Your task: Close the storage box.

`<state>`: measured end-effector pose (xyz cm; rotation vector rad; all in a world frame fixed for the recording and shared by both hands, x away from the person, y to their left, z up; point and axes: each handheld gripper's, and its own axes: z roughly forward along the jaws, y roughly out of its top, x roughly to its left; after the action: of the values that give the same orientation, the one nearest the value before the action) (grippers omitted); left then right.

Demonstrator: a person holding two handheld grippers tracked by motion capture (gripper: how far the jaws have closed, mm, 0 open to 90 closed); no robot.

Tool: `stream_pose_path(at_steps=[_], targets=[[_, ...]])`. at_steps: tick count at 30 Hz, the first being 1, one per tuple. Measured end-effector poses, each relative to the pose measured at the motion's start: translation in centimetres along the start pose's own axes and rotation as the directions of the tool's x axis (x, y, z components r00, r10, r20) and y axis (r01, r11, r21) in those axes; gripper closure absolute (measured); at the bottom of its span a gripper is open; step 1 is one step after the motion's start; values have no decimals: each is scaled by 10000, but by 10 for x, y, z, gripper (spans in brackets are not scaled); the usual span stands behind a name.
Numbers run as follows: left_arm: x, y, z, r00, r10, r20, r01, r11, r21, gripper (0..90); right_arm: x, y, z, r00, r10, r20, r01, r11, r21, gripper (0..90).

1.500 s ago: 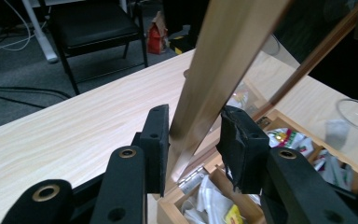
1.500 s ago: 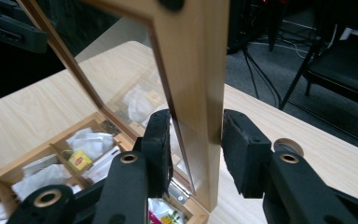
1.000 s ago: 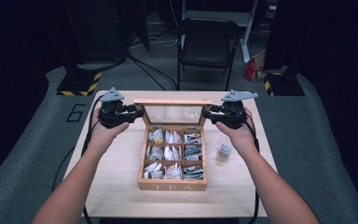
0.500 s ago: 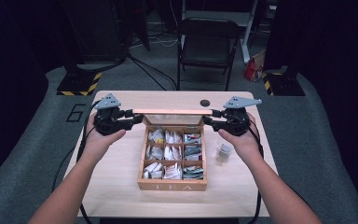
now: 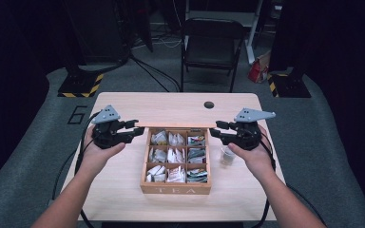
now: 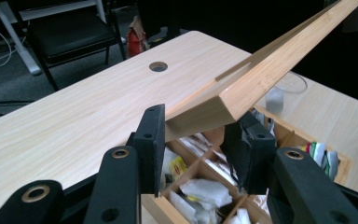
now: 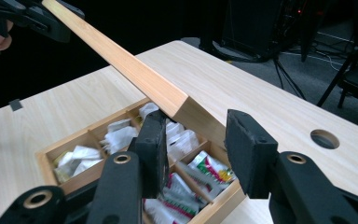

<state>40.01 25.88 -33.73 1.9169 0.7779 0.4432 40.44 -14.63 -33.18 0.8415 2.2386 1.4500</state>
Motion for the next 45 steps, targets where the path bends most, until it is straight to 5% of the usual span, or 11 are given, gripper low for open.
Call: stream_pose_path(at_steps=[9,14,34,45], targets=[[-20,-32,-5,9988,495,-37,-495,9986,194,576,21,-37,-4,9988,390,-287,-394,9991,-140,576],[-26,-46,-6,9984,558,10,-558,9982,200,566,31,-52,-5,9997,105,-234,-105,9999,-20,572],[-42,-96,-5,9993,320,185,-322,9994,124,565,46,-94,-1,9987,321,-407,-309,9991,303,556],[-53,-115,-2,9978,639,163,-647,9963,557,562,53,-117,4,9992,152,-379,-126,9976,682,549]])
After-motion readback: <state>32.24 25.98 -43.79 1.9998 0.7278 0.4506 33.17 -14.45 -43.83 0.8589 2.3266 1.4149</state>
